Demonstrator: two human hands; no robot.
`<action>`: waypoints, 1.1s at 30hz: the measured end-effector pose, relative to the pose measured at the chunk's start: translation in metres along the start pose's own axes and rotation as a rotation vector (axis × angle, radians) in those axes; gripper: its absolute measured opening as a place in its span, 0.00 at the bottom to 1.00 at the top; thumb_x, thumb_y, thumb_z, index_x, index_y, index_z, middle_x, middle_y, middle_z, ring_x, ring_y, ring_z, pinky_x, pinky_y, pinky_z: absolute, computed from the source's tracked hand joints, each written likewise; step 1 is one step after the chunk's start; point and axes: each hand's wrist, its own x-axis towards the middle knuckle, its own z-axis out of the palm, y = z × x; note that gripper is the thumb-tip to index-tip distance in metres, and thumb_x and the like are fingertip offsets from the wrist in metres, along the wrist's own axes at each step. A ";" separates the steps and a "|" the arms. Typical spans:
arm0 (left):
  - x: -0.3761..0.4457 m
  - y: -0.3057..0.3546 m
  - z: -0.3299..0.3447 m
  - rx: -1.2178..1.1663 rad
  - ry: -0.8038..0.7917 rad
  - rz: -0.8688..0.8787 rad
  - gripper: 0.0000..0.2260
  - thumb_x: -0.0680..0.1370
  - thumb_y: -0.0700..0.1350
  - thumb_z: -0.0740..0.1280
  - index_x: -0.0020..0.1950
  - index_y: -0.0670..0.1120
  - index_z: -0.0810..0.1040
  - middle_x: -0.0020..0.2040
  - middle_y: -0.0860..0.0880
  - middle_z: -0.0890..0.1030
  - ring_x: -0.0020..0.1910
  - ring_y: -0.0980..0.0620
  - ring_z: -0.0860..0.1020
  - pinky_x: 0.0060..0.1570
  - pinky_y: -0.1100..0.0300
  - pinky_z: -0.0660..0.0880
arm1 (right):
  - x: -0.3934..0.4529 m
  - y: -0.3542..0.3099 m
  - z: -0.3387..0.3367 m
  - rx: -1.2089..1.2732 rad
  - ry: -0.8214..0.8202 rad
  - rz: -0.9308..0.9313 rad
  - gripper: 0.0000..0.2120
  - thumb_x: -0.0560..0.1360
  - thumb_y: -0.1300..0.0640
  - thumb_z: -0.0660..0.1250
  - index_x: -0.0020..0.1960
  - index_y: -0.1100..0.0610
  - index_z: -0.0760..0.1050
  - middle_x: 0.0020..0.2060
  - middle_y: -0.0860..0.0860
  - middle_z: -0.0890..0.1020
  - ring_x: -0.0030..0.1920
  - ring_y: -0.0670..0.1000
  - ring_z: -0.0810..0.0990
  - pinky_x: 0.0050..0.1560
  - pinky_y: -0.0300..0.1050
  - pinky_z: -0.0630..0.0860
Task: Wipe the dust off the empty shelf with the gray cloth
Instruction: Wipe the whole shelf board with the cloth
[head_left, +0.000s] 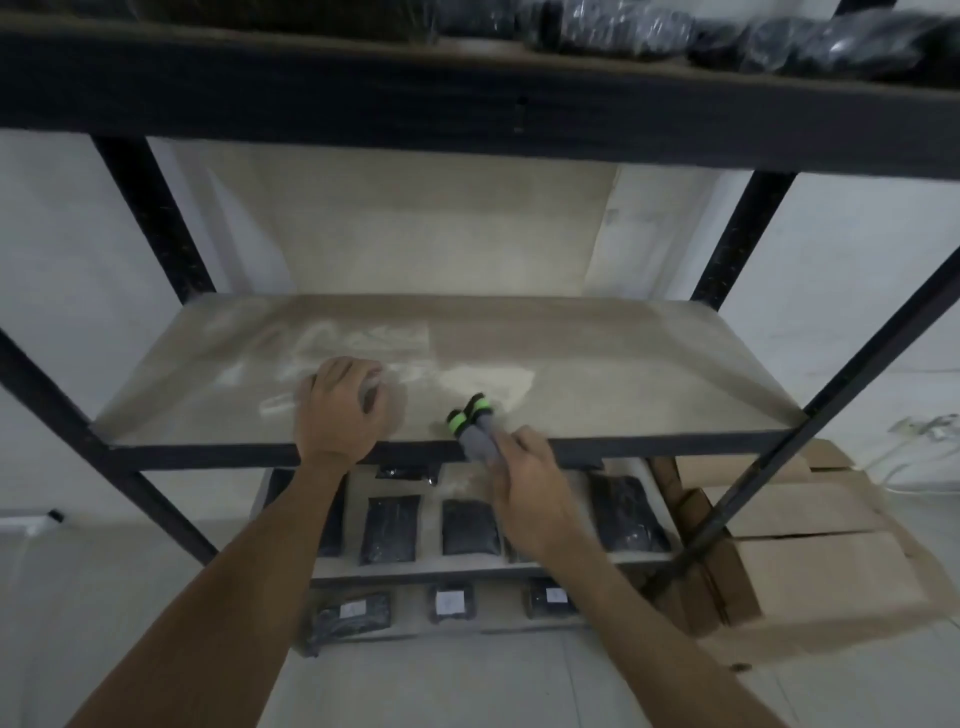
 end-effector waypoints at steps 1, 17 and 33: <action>-0.002 0.003 -0.004 -0.082 0.008 -0.032 0.11 0.80 0.46 0.63 0.58 0.44 0.81 0.55 0.45 0.82 0.57 0.43 0.78 0.59 0.49 0.74 | -0.004 -0.009 -0.001 0.021 -0.029 -0.001 0.18 0.84 0.59 0.59 0.73 0.55 0.66 0.55 0.53 0.73 0.50 0.50 0.72 0.49 0.45 0.77; -0.014 -0.049 -0.112 -0.155 0.365 -0.477 0.18 0.80 0.59 0.62 0.46 0.45 0.81 0.28 0.53 0.75 0.29 0.49 0.75 0.35 0.55 0.74 | 0.058 0.026 -0.055 0.031 0.089 0.270 0.14 0.83 0.57 0.61 0.62 0.65 0.76 0.51 0.62 0.79 0.48 0.61 0.78 0.46 0.44 0.66; 0.008 -0.101 -0.058 0.195 0.315 -0.563 0.16 0.78 0.54 0.61 0.57 0.46 0.79 0.57 0.40 0.79 0.62 0.37 0.72 0.65 0.40 0.63 | 0.146 0.105 -0.020 -0.237 0.051 0.237 0.12 0.80 0.56 0.61 0.57 0.62 0.79 0.40 0.63 0.80 0.40 0.64 0.78 0.40 0.53 0.74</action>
